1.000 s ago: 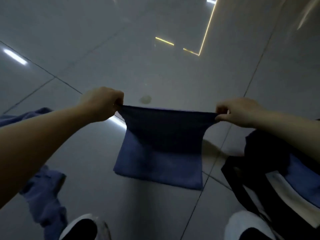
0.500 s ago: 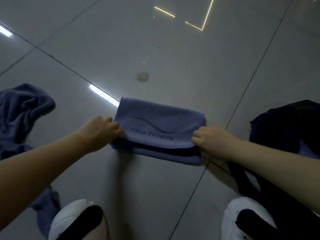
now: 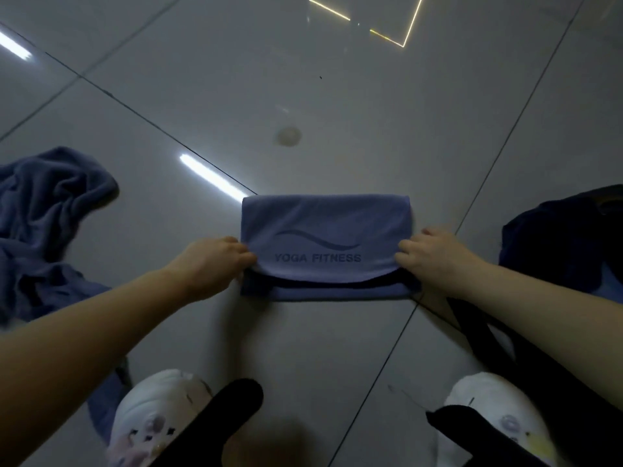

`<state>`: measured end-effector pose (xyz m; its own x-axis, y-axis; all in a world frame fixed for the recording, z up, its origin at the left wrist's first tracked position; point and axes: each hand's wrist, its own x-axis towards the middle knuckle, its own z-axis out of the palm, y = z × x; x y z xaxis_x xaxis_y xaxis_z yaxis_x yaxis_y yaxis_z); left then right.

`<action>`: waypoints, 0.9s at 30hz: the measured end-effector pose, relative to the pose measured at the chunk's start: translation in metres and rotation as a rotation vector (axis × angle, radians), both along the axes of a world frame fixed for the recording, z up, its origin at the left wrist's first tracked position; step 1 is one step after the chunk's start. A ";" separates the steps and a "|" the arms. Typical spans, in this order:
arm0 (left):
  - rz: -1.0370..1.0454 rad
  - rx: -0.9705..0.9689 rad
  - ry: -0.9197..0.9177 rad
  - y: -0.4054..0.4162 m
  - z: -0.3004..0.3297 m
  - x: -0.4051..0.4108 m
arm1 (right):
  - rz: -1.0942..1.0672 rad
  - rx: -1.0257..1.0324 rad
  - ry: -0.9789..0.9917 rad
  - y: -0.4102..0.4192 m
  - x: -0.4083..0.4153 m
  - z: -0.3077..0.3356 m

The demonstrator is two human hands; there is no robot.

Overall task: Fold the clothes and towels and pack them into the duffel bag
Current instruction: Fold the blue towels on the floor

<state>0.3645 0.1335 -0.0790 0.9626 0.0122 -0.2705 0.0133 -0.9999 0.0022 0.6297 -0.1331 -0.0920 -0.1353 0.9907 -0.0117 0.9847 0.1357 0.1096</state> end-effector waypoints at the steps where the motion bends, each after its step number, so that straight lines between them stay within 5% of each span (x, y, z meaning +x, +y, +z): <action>1: 0.035 -0.001 -0.045 0.006 0.004 0.001 | -0.017 0.047 0.013 0.000 0.003 0.005; 8: 0.081 -0.154 -0.351 0.010 0.022 -0.022 | -0.065 0.153 -0.077 -0.024 0.002 0.036; 17: -0.038 -0.131 -0.130 -0.025 -0.009 -0.030 | -0.110 -0.208 -0.064 -0.044 -0.021 0.002; 27: -0.149 0.011 -0.189 -0.032 -0.017 -0.026 | -0.069 -0.049 0.024 -0.030 -0.032 -0.013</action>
<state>0.3390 0.1018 -0.0959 0.9876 -0.1318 -0.0856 -0.1340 -0.9908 -0.0198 0.5979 -0.1628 -0.1054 -0.0673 0.9961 -0.0578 0.9942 0.0719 0.0804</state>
